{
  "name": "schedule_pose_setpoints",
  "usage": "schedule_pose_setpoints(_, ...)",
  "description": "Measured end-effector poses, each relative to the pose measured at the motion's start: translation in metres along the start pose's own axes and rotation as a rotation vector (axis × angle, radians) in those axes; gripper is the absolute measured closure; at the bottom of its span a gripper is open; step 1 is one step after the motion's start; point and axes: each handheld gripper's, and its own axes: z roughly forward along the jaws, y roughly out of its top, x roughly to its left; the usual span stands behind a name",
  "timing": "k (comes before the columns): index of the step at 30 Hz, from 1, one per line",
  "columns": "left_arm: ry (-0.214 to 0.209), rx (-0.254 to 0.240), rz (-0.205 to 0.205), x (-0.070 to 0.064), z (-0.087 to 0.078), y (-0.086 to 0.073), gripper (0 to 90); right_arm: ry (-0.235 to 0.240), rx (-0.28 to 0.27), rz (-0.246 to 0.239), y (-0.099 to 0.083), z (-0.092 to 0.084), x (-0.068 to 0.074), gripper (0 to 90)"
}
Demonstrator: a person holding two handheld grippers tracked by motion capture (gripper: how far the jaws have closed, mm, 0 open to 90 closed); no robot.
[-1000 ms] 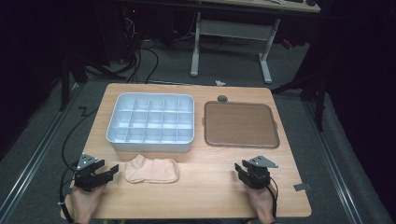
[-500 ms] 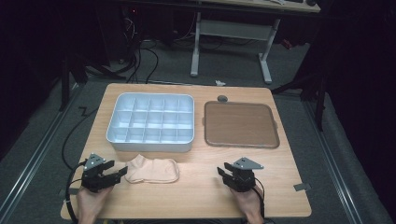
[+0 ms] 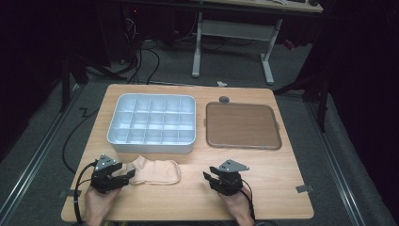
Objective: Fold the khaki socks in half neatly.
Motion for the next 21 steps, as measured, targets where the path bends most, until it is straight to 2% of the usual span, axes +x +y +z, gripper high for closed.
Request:
schedule_pose_setpoints(6, -0.016, 0.004, 0.001, -0.005, 0.006, 0.001, 35.7, 0.032, 0.002, -0.013, 0.005, 0.009, 0.012, 63.6)
schedule_pose_setpoints(10, -0.012, 0.012, 0.001, -0.006, 0.007, 0.002, 35.8, 0.038, 0.002, -0.040, 0.011, 0.015, 0.021, 63.5)
schedule_pose_setpoints(15, -0.019, 0.005, -0.007, -0.006, 0.007, 0.002, 36.1, 0.085, -0.004, -0.074, 0.022, 0.027, 0.037, 62.0)
schedule_pose_setpoints(21, -0.018, 0.007, -0.014, -0.006, 0.009, 0.003, 36.3, 0.106, 0.019, -0.077, 0.025, 0.038, 0.044, 61.8)
